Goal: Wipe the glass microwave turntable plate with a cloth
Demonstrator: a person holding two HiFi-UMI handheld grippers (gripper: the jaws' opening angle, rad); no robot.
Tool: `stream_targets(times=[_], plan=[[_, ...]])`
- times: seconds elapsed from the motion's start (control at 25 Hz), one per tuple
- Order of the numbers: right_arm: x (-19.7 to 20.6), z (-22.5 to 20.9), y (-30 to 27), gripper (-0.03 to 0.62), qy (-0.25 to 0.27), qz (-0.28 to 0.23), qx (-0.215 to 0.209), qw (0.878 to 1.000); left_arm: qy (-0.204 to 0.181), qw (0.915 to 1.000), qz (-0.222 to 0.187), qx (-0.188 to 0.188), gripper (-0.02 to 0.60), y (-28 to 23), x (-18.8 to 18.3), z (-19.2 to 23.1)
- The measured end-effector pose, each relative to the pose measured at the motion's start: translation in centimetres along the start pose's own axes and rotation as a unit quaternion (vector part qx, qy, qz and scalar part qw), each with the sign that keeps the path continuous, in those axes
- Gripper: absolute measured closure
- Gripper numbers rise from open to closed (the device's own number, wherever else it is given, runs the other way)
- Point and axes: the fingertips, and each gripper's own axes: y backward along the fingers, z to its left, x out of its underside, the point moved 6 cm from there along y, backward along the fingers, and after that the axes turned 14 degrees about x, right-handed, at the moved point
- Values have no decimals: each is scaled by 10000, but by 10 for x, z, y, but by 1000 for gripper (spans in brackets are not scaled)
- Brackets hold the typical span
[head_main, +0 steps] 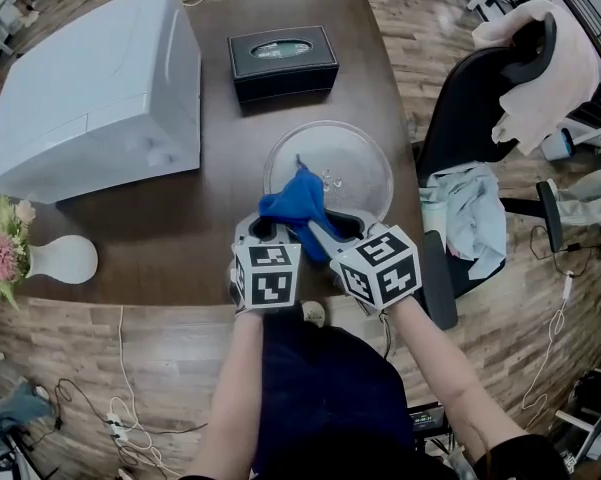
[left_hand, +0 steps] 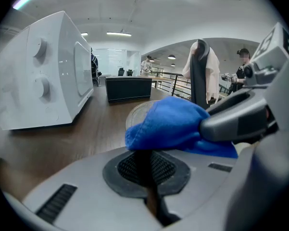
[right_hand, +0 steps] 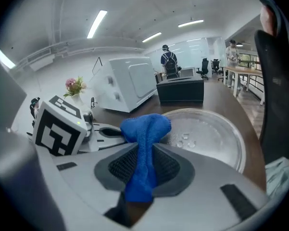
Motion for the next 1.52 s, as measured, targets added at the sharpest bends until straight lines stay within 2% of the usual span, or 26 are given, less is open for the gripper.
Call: stream_targets(times=[0.12, 0.28, 0.52, 1.04, 1.52], plan=[[17, 10, -5, 520, -103, 198, -49, 9997, 16, 10000, 41, -8, 580, 0, 2, 0], [34, 12, -14, 520, 41, 398, 156, 9991, -29, 10000, 25, -27, 580, 0, 1, 0], [36, 10, -14, 520, 54, 402, 351, 9986, -51, 10000, 19, -45, 580, 0, 1, -1], [36, -44, -3, 520, 120, 443, 851, 9953, -101, 9999, 7, -18, 580, 0, 1, -2], [33, -95, 4, 520, 464, 511, 1330, 9887, -102, 9999, 40, 18, 580, -1, 2, -2]])
